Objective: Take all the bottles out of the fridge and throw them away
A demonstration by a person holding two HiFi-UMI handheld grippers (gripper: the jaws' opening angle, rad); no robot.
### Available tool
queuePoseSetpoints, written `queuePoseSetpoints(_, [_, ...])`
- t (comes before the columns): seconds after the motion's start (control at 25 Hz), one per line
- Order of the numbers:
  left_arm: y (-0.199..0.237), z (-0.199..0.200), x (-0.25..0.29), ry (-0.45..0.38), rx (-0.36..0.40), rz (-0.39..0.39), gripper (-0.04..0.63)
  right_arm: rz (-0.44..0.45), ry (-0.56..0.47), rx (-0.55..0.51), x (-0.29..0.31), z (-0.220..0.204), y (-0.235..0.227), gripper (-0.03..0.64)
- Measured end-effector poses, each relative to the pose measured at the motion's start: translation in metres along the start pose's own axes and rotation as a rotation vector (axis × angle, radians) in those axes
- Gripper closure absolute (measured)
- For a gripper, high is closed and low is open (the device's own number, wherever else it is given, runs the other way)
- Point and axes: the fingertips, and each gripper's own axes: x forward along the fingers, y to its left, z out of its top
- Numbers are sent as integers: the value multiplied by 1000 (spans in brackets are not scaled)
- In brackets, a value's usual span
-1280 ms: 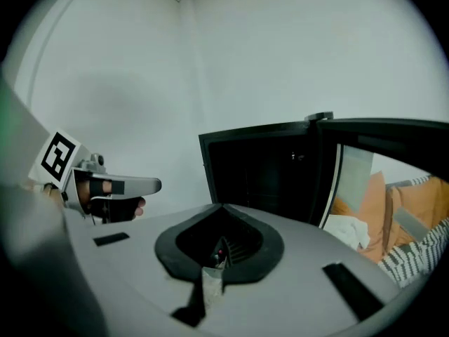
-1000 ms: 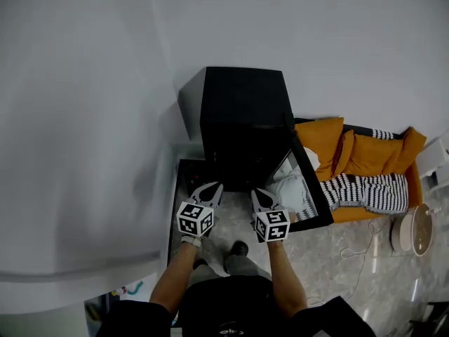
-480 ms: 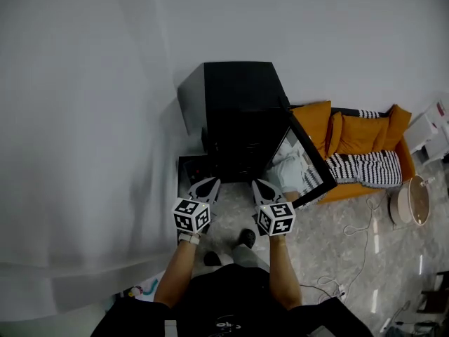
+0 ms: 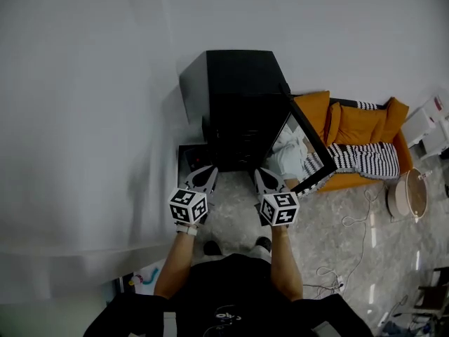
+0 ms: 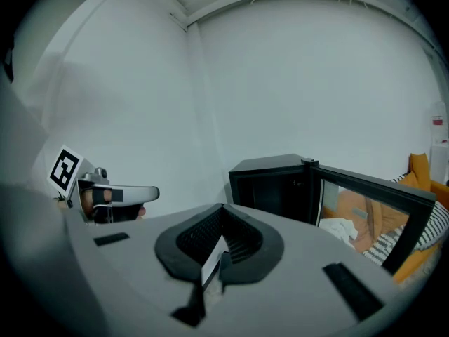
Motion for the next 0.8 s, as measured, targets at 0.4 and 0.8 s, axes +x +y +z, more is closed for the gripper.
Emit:
queuePoseSetpoints(0.4, [-17, -1, 28, -17, 6, 74, 594, 33, 8, -29, -2, 5, -46, 611])
queuePoseSetpoints(0.8, [-49, -1, 64, -24, 7, 129, 594, 95, 7, -39, -10, 13, -86, 611])
